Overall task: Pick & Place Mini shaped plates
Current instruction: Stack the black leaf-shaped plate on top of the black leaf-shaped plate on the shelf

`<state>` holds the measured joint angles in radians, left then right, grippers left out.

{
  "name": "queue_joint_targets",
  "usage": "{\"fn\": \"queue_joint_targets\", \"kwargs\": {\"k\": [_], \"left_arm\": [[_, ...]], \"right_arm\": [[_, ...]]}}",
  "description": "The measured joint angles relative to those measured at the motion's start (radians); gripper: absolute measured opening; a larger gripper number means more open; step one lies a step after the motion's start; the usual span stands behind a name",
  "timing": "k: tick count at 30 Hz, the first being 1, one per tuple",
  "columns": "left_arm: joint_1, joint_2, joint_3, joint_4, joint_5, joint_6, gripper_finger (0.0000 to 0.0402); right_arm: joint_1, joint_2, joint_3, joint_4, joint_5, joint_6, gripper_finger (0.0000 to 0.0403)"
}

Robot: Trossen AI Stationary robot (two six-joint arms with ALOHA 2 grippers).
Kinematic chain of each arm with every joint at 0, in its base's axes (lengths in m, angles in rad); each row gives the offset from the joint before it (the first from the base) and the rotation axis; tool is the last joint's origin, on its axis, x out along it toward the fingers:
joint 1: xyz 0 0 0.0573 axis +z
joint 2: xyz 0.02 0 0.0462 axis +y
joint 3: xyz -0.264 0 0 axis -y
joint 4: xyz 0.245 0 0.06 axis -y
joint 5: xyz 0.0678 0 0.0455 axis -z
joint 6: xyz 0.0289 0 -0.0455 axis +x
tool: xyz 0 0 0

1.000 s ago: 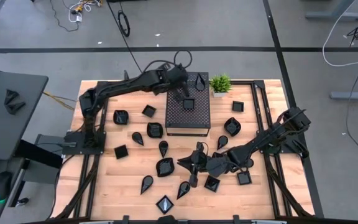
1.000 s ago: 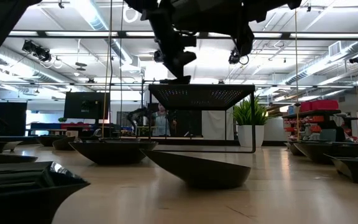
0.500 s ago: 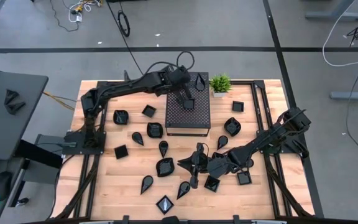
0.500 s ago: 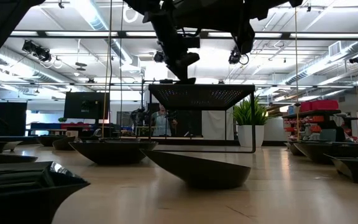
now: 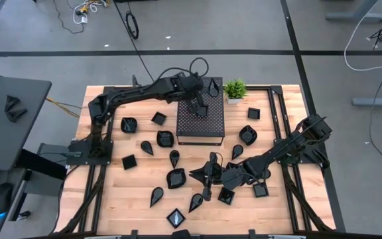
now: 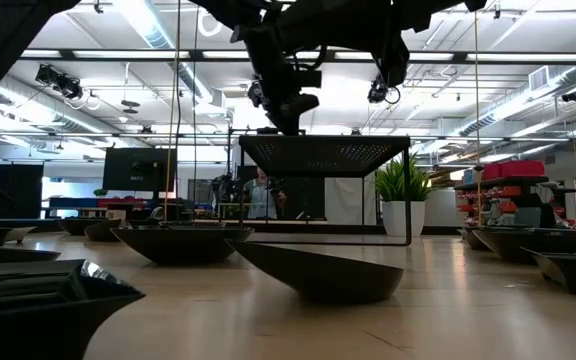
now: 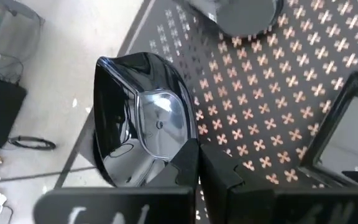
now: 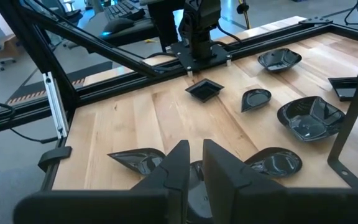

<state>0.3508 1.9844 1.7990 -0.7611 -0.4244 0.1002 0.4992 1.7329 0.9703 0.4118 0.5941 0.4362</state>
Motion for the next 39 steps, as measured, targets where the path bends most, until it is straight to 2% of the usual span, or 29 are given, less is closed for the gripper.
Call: {"fn": "queue_joint_targets", "kwargs": {"k": [26, 35, 39], "left_arm": [[-0.001, 0.009, 0.000, 0.002, -0.001, -0.010, 0.0018], [-0.001, 0.009, 0.000, 0.002, -0.047, 0.016, 0.0094], [-0.001, 0.009, 0.000, 0.002, -0.047, 0.017, 0.0116]], "right_arm": [[0.000, 0.000, 0.000, 0.006, 0.000, -0.003, 0.0049], [-0.001, 0.000, 0.000, 0.006, 0.000, -0.007, 0.0049], [-0.001, 0.000, 0.000, 0.006, 0.000, -0.008, 0.0049]]}}
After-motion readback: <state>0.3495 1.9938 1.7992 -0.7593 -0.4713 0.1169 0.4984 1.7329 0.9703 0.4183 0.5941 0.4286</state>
